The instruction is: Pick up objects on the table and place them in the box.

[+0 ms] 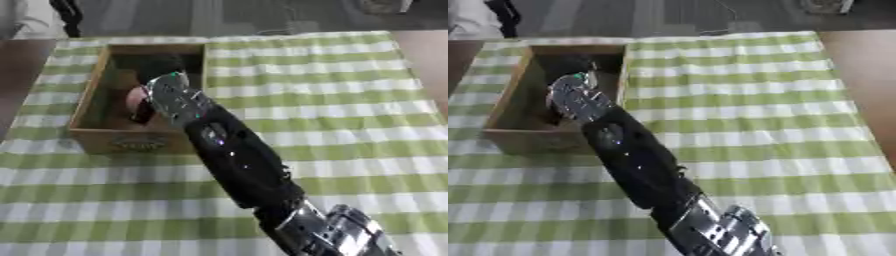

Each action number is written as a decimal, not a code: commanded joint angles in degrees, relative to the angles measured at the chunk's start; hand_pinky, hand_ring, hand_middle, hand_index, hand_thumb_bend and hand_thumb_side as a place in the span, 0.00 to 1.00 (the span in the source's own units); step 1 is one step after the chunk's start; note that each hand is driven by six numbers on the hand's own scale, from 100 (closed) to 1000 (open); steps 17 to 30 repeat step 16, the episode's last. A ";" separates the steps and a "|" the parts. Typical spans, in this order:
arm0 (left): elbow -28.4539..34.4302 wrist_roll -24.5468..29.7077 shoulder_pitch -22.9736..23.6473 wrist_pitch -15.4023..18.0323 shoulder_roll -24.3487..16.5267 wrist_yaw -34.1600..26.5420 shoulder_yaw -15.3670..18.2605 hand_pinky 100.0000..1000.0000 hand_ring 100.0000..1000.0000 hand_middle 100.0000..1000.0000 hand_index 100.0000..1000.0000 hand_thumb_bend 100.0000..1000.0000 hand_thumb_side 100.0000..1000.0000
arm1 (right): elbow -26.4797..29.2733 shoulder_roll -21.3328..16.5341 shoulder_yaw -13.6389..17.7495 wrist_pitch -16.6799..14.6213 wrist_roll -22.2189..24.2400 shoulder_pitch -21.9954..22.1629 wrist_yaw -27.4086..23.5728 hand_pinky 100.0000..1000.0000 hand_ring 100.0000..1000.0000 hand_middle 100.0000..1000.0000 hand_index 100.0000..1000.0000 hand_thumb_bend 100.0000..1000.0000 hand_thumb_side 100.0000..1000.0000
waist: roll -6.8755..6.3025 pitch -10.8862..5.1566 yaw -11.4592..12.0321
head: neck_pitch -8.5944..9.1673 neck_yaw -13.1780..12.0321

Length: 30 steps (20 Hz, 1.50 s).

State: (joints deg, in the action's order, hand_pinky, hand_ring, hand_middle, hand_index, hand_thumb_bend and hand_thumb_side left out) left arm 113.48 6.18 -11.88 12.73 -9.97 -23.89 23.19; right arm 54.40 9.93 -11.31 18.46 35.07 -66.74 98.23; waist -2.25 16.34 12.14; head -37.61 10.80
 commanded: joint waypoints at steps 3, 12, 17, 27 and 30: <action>1.11 0.12 -0.27 0.06 -0.63 -0.19 0.05 0.53 0.43 0.49 0.80 0.00 0.93 | 4.87 -0.16 0.41 0.02 -0.64 -1.68 -0.53 0.78 0.90 0.83 1.00 0.45 0.56 | -0.38 -1.15 0.08 | 0.61 0.06; 1.11 -0.18 -0.04 0.15 -0.77 -0.05 0.19 0.53 0.43 0.49 0.80 0.00 0.93 | 18.60 -5.55 -0.13 2.62 -7.65 -1.65 -3.10 0.77 0.84 0.77 0.94 0.00 0.84 | -0.43 -1.45 -0.37 | 0.28 -0.47; 1.11 -0.30 0.12 0.25 -0.89 0.03 0.25 0.53 0.43 0.49 0.80 0.00 0.93 | 24.90 -9.46 -1.09 4.61 -11.63 -0.59 -6.67 0.76 0.82 0.76 0.94 0.00 0.84 | -0.54 -1.63 -0.72 | 0.13 -0.83; 1.11 -0.30 0.12 0.25 -0.89 0.03 0.25 0.53 0.43 0.49 0.80 0.00 0.93 | 24.90 -9.46 -1.09 4.61 -11.63 -0.59 -6.67 0.76 0.82 0.76 0.94 0.00 0.84 | -0.54 -1.63 -0.72 | 0.13 -0.83; 1.11 -0.30 0.12 0.25 -0.89 0.03 0.25 0.53 0.43 0.49 0.80 0.00 0.93 | 24.90 -9.46 -1.09 4.61 -11.63 -0.59 -6.67 0.76 0.82 0.76 0.94 0.00 0.84 | -0.54 -1.63 -0.72 | 0.13 -0.83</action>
